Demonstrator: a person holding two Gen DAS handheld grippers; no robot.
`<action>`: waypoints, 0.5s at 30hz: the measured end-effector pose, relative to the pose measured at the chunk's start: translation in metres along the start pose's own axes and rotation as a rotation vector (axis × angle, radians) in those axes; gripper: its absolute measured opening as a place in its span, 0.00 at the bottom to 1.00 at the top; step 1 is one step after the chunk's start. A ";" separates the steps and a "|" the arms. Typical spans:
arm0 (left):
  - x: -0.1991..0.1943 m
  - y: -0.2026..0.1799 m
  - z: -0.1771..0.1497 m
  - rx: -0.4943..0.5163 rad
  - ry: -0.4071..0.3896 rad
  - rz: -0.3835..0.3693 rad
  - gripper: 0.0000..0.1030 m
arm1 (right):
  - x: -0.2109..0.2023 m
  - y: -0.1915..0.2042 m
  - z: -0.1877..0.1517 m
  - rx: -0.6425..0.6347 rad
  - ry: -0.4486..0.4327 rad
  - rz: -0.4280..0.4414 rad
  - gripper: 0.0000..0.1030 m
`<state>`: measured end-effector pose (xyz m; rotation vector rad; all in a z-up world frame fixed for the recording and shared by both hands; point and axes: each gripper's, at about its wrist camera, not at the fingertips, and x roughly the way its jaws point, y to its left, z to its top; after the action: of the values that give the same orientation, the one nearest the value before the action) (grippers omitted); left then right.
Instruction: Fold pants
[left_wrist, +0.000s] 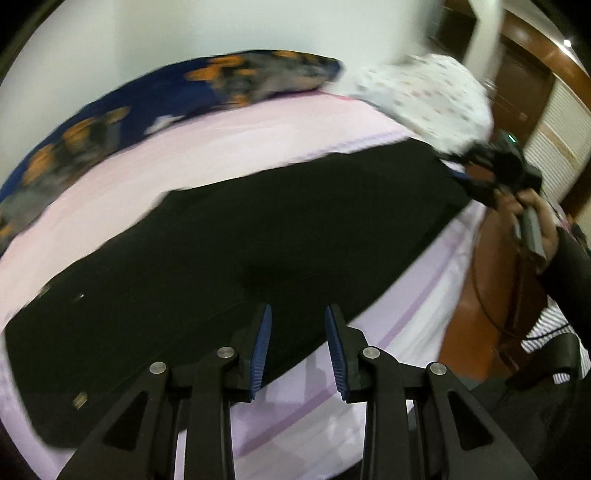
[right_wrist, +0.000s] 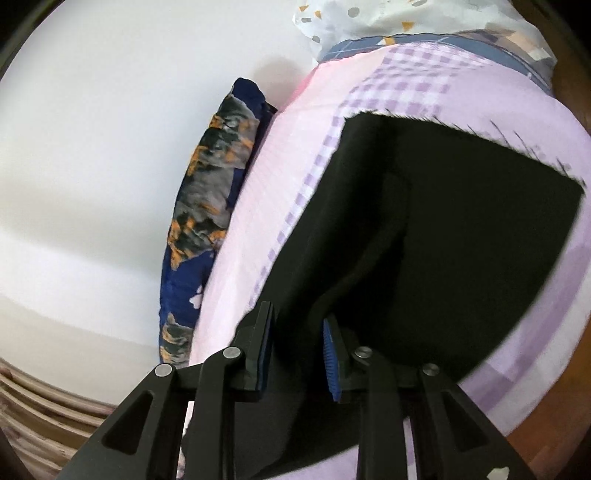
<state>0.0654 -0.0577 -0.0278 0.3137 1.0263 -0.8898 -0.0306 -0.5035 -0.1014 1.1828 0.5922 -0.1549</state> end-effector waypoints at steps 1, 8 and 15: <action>0.013 -0.011 0.008 0.024 0.012 -0.020 0.31 | 0.001 0.003 0.003 -0.003 0.001 0.006 0.24; 0.059 -0.056 0.031 0.089 0.052 -0.086 0.31 | 0.029 0.024 0.022 -0.104 0.066 -0.040 0.24; 0.099 -0.073 0.039 0.082 0.103 -0.079 0.31 | 0.062 0.024 0.033 -0.127 0.108 -0.051 0.25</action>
<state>0.0545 -0.1759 -0.0786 0.3927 1.1049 -0.9970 0.0428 -0.5122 -0.1046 1.0577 0.7169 -0.0955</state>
